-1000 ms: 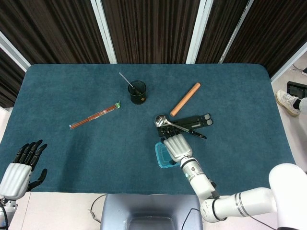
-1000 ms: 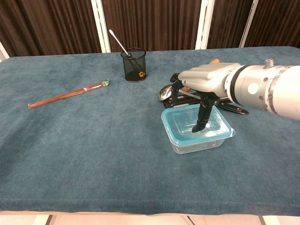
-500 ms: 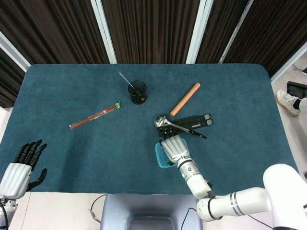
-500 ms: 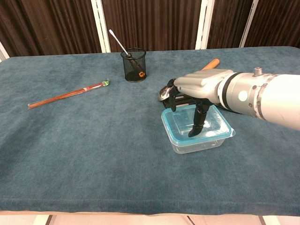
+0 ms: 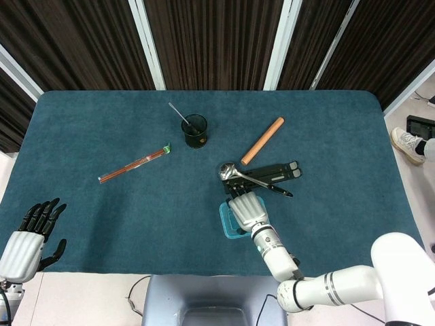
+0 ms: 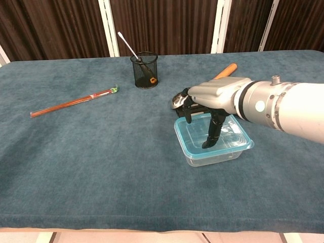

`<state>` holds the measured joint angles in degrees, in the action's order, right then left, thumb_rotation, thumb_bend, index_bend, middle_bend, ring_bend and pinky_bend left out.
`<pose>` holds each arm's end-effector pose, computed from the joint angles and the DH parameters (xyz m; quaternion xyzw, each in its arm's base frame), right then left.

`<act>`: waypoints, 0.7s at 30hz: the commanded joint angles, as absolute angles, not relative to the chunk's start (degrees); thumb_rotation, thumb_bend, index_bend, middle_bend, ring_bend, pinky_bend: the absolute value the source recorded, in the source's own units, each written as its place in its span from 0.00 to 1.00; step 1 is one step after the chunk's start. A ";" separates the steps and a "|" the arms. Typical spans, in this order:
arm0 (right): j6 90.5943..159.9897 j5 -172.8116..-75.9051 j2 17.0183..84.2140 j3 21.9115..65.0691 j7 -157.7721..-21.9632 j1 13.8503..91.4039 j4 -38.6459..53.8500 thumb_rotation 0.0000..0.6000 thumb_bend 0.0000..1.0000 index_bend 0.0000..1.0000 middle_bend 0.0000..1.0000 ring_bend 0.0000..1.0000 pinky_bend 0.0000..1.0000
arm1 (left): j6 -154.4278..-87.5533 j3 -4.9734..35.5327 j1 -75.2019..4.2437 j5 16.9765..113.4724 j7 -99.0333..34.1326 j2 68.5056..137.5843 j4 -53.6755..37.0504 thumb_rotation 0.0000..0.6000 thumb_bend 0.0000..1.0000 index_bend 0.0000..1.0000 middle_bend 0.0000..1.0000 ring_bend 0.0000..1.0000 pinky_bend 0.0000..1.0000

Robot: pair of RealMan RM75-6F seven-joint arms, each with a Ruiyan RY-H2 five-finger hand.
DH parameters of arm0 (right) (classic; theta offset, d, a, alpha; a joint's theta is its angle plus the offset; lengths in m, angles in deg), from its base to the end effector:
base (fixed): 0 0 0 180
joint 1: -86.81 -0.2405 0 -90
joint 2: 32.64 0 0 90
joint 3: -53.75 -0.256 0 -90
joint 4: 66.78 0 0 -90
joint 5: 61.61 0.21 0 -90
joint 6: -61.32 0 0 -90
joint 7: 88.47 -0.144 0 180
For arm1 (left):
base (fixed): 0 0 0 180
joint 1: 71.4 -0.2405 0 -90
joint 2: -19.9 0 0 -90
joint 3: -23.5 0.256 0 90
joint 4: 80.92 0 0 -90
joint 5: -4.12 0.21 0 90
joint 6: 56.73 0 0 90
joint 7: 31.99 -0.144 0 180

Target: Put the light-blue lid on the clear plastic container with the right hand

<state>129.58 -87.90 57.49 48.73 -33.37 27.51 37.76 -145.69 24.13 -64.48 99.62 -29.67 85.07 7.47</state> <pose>-0.0837 -0.3054 -0.0389 0.8062 -0.3400 0.2047 0.4388 -0.2960 0.1779 0.1501 -0.6488 -0.3369 -0.4254 0.5335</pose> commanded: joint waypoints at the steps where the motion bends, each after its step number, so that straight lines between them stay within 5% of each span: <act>1: 129.58 -87.78 57.58 48.73 -33.26 27.52 37.58 1.00 0.15 0.49 0.11 0.07 0.15 | -145.69 24.13 -64.47 99.64 -29.67 85.05 7.48 1.00 0.44 0.00 0.00 0.00 0.08; 21: 128.64 -87.49 58.27 48.98 -33.31 27.93 36.14 1.00 0.15 0.48 0.11 0.07 0.15 | -145.91 24.12 -64.54 99.71 -29.35 84.96 7.42 1.00 0.44 0.00 0.00 0.00 0.08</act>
